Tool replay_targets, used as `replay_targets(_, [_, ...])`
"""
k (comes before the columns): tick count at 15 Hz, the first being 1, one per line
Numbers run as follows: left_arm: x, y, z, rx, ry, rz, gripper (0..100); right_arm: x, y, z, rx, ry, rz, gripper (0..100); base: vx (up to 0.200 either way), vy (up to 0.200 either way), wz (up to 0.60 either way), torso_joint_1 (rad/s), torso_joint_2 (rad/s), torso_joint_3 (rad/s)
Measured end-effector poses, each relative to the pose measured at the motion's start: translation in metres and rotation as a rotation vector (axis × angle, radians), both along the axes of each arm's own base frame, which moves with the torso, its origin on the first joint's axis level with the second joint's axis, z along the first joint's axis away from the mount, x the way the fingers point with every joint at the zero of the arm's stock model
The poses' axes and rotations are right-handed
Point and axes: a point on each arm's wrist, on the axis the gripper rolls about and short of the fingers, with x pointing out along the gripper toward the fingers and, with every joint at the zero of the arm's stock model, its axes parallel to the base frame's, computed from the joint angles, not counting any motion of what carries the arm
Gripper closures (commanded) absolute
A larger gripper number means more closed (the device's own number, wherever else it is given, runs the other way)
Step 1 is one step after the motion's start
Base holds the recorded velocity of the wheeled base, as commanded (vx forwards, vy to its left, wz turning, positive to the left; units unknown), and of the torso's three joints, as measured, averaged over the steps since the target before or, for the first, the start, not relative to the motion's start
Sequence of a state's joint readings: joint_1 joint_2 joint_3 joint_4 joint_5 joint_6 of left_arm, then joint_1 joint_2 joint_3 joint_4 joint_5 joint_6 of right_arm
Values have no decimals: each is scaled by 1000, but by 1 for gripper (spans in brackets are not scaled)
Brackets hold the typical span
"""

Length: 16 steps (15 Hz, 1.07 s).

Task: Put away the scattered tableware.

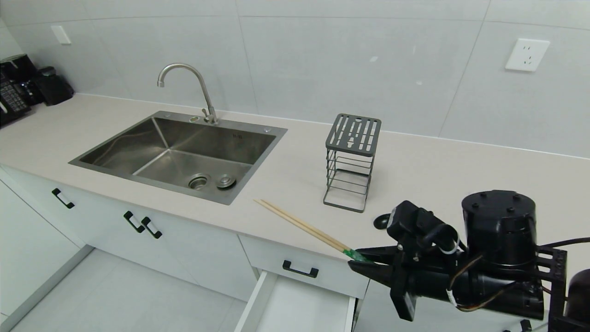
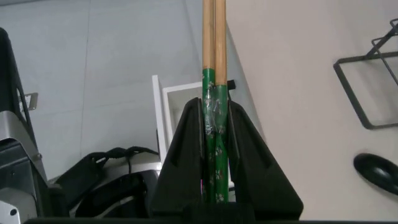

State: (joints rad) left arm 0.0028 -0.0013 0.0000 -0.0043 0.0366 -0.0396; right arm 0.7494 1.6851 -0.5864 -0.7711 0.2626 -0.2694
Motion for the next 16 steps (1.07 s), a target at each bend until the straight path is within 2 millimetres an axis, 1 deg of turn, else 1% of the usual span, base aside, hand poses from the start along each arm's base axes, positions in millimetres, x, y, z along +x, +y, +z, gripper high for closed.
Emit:
replay_targets(2, [0, 0, 0, 0, 0, 0, 0, 8, 9, -2, -7, -9, 11, 100, 0, 0, 0, 0, 0, 0])
replay_targets(5, [0, 0, 0, 0, 0, 0, 0, 13, 18, -17, -152, -136, 96, 100, 0, 0, 0, 0, 0, 0])
replay_targets(7, [0, 0, 0, 0, 0, 0, 0, 19, 24, -24, -191, -145, 116, 100, 0, 0, 0, 0, 0, 0])
replay_targets(10, [0, 0, 0, 0, 0, 0, 0, 28, 36, -27, -198, -134, 122, 100, 0, 0, 0, 0, 0, 0])
replay_targets(12, [0, 0, 0, 0, 0, 0, 0, 31, 41, -28, -187, -114, 119, 100, 0, 0, 0, -124, 237, 124])
replay_targets(14, [0, 0, 0, 0, 0, 0, 0, 29, 48, -26, -150, -74, 106, 100, 0, 0, 0, -176, 356, 168])
replay_targets(16, [0, 0, 0, 0, 0, 0, 0, 23, 58, -21, -72, 21, 88, 100, 0, 0, 0, -193, 386, 193])
